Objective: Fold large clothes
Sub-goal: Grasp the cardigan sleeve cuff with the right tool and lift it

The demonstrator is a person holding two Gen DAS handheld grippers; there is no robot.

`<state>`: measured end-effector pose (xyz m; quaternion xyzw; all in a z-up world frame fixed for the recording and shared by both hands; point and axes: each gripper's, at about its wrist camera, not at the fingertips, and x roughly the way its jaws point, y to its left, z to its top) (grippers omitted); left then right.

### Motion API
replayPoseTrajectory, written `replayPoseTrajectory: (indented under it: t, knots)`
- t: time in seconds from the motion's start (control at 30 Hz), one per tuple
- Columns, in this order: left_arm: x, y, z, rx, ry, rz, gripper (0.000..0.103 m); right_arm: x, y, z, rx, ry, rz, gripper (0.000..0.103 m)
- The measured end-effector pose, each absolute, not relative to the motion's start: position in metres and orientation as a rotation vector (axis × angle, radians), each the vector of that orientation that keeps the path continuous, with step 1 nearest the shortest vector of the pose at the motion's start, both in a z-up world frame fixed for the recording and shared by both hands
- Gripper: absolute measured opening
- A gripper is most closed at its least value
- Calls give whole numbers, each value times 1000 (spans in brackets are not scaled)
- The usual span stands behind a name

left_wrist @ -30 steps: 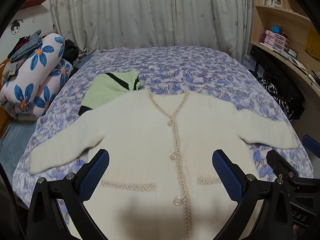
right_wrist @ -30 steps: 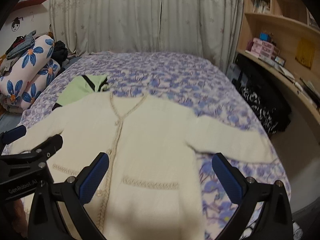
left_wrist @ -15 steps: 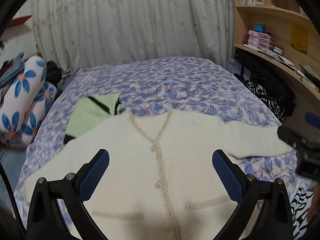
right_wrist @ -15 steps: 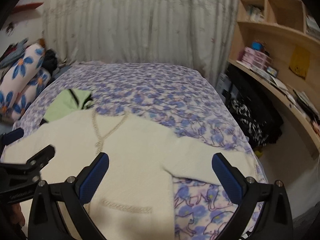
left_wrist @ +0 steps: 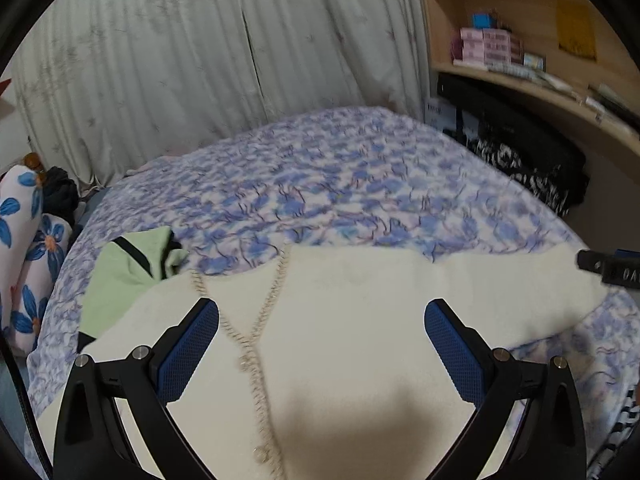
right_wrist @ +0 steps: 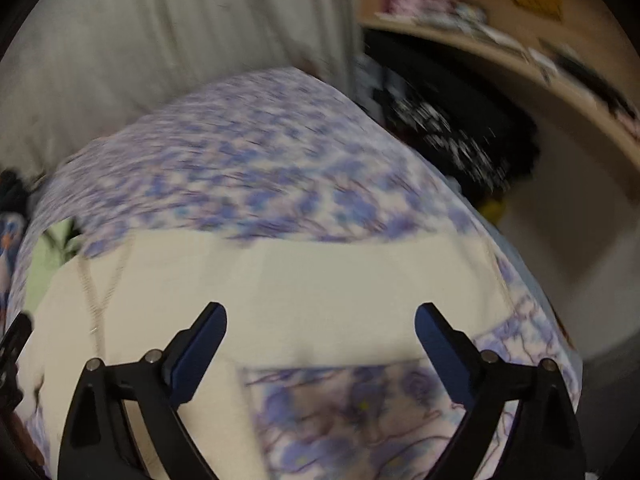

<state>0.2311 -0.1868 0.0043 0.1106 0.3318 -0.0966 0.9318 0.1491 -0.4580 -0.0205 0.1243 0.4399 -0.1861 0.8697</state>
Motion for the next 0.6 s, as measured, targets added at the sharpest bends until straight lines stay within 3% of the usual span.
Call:
replayPoseTrajectory:
  t: [0.33, 0.6]
  knots:
    - [279, -232, -78, 248, 773, -178, 102, 141, -572, -107, 543, 1025, -572, 95]
    - [286, -244, -112, 221, 816, -184, 102, 124, -616, -150, 796, 1009, -570, 95]
